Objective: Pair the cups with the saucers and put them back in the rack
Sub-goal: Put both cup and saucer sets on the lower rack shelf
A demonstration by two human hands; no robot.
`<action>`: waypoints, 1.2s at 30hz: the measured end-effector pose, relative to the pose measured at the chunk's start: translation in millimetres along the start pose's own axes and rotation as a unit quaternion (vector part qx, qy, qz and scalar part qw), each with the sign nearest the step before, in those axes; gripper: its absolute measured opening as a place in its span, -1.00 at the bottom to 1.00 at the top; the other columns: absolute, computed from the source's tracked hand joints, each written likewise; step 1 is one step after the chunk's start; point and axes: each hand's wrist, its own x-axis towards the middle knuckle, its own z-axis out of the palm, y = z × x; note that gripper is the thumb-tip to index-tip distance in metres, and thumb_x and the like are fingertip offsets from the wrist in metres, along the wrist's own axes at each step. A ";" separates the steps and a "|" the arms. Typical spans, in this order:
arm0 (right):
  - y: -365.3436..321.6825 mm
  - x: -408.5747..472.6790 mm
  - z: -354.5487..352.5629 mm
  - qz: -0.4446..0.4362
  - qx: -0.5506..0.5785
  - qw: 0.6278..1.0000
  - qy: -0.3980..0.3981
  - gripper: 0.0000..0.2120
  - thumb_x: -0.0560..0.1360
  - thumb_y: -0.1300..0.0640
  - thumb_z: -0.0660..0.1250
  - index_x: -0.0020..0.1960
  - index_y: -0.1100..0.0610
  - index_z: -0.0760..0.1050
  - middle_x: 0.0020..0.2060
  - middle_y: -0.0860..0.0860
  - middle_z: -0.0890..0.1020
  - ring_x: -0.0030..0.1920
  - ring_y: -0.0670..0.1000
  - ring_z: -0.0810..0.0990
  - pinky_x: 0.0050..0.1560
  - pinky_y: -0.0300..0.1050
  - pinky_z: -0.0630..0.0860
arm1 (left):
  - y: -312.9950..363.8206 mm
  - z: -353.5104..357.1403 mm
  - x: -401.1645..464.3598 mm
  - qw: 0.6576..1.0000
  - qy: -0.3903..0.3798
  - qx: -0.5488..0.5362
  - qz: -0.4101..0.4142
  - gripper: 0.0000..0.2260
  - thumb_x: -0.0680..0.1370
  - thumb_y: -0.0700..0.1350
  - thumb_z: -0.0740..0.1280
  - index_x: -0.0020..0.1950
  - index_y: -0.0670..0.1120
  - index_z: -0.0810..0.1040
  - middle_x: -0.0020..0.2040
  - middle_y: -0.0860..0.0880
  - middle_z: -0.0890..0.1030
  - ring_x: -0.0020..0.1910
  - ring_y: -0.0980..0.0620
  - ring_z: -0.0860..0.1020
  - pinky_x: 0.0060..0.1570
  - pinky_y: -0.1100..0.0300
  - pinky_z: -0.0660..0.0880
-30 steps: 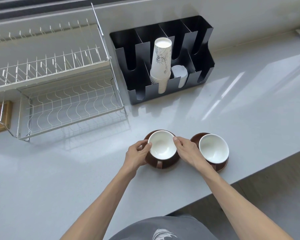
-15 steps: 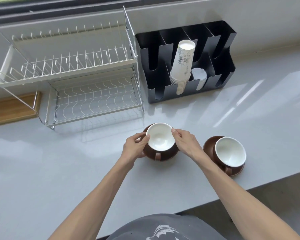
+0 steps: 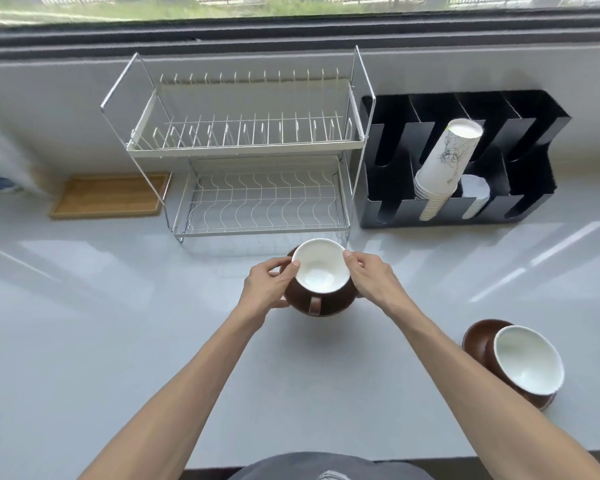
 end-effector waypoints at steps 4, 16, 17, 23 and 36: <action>-22.6 15.8 7.7 -0.011 -0.008 1.000 0.000 -0.52 0.58 -0.23 0.03 -0.06 0.08 0.57 -0.23 0.06 0.61 0.04 0.24 0.61 0.13 0.19 0.60 | 10.5 -17.3 9.2 1.000 0.025 -0.002 0.007 -0.69 0.54 0.07 0.44 0.25 0.02 0.62 0.07 -0.18 0.71 0.08 -0.13 0.69 -0.20 0.07 0.68; -70.7 80.6 0.4 0.003 -0.027 1.000 0.010 -0.51 0.60 -0.20 0.05 -0.18 0.17 0.48 -0.32 0.02 0.52 -0.01 0.24 0.65 0.16 0.17 0.58 | 53.9 -31.5 69.3 0.999 0.041 -0.010 0.021 -0.66 0.54 0.08 0.44 0.28 -0.02 0.61 0.07 -0.18 0.71 0.04 -0.13 0.69 -0.11 -0.01 0.70; -74.3 86.6 -0.7 0.006 -0.030 0.999 0.009 -0.51 0.60 -0.21 0.04 -0.18 0.14 0.49 -0.30 0.02 0.54 0.00 0.24 0.65 0.17 0.17 0.57 | 57.8 -31.7 75.9 0.999 0.043 -0.009 0.019 -0.68 0.54 0.09 0.44 0.25 0.00 0.62 0.06 -0.18 0.71 0.05 -0.14 0.70 -0.08 -0.03 0.70; -90.1 121.1 -0.7 0.019 -0.033 0.999 0.014 -0.54 0.63 -0.17 0.01 -0.32 0.08 0.29 -0.35 -0.01 0.48 -0.04 0.22 0.64 0.13 0.10 0.55 | 76.8 -31.9 113.0 0.999 0.037 -0.002 0.011 -0.80 0.55 0.09 0.43 0.14 0.10 0.60 0.08 -0.19 0.71 0.06 -0.16 0.70 -0.06 -0.06 0.70; -110.5 197.6 7.4 0.042 -0.030 0.998 0.023 -0.59 0.66 -0.03 -0.01 0.18 0.16 0.53 0.09 0.14 0.59 0.10 0.20 0.52 0.12 0.01 0.43 | 99.7 -26.3 193.4 0.999 0.051 -0.005 0.005 -0.70 0.54 0.09 0.42 0.22 0.02 0.59 0.16 -0.18 0.67 0.12 -0.17 0.68 -0.29 0.11 0.67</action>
